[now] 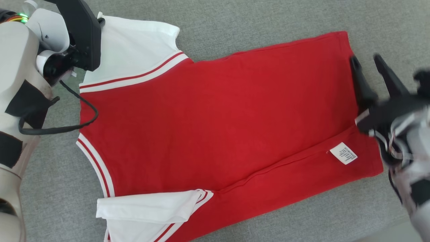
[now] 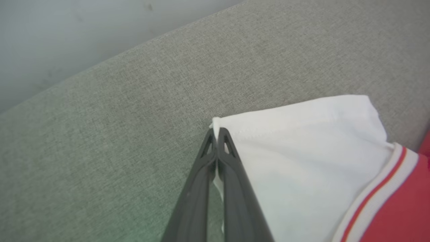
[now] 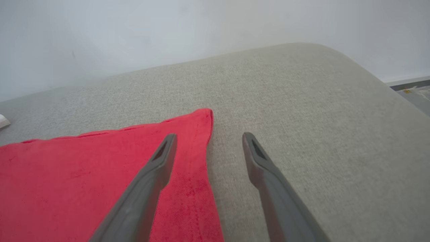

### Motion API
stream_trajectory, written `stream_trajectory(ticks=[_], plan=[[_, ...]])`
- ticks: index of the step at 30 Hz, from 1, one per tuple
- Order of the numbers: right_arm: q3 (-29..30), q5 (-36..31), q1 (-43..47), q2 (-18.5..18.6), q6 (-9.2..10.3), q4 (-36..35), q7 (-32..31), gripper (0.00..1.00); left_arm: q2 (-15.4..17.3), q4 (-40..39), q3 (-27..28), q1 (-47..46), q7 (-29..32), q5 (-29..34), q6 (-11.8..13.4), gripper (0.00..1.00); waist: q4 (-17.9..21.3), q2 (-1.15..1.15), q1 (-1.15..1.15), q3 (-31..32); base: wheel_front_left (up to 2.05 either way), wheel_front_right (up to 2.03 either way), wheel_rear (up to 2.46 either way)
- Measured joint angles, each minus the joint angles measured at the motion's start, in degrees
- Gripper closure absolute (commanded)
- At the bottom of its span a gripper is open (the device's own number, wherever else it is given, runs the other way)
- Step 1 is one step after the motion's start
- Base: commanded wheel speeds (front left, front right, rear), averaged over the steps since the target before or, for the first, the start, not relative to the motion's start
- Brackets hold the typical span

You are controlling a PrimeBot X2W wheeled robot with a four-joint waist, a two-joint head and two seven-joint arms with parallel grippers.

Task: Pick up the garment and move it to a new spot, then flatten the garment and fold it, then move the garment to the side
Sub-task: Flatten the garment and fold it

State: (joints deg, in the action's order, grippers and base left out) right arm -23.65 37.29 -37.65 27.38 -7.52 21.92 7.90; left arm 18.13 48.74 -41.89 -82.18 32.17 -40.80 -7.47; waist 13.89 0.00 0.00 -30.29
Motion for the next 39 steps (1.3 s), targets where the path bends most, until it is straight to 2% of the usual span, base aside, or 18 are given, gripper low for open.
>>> stream_trajectory(ticks=[5,10,22,24,26,27,28,29,34,39], plan=[[-4.1,3.68,-12.22,-0.05,0.0,9.33,-11.2,0.0,0.25,-0.45,-1.66,-0.19,-0.24,-0.93,0.0,1.0,-0.62,0.0,0.0,-0.07,0.0,0.0,0.0],[-7.26,1.85,-19.55,-0.51,0.0,17.36,-18.81,0.0,0.24,-0.59,-2.93,-0.44,-1.11,-1.79,0.0,1.0,-1.34,0.0,0.0,-0.29,0.0,0.0,0.0],[-10.96,0.92,-25.62,-3.31,0.0,26.15,-19.91,0.0,0.54,0.0,-5.28,-1.25,-1.99,-3.32,-0.01,1.0,-2.17,0.0,0.0,-0.3,0.0,0.0,0.0],[-11.25,0.87,-26.09,-3.5,0.0,27.11,-19.46,0.15,0.7,0.09,-5.64,-1.3,-1.99,-3.55,-0.01,1.0,-2.15,0.0,0.0,-0.39,0.0,0.0,0.0],[-11.74,0.86,-26.6,-3.64,0.0,27.74,-19.13,0.6,0.74,0.11,-6.02,-1.51,-2.05,-3.69,-0.01,1.0,-2.13,0.0,0.0,-0.47,0.0,0.0,0.0],[-11.99,0.87,-26.72,-3.72,0.0,28.07,-19.17,0.74,0.77,0.14,-6.19,-1.55,-2.08,-3.81,-0.01,1.0,-2.13,0.0,0.0,-0.47,0.0,0.0,0.0],[-12.23,0.93,-26.85,-3.8,0.0,28.4,-19.24,0.93,0.81,0.23,-6.36,-1.6,-2.18,-3.83,-0.01,1.0,-2.13,0.0,0.0,-0.48,0.0,0.0,0.0],[-12.52,0.99,-27.09,-3.8,0.0,28.63,-19.28,1.0,0.88,0.31,-6.54,-1.72,-2.26,-3.91,-0.01,1.0,-2.12,0.0,0.0,-0.5,0.0,0.0,0.0],[-13.63,1.0,-28.52,-3.49,0.0,29.83,-19.17,1.0,1.01,0.43,-7.32,-2.41,-3.42,-4.07,-0.01,1.0,-2.27,0.0,0.0,-0.57,0.0,0.0,0.0],[-13.07,1.3,-30.38,-3.21,0.0,30.97,-16.17,1.0,1.85,-1.04,-8.42,-3.95,-7.91,-3.68,-0.02,1.0,-2.63,0.0,0.0,-0.72,0.0,0.0,0.0]])
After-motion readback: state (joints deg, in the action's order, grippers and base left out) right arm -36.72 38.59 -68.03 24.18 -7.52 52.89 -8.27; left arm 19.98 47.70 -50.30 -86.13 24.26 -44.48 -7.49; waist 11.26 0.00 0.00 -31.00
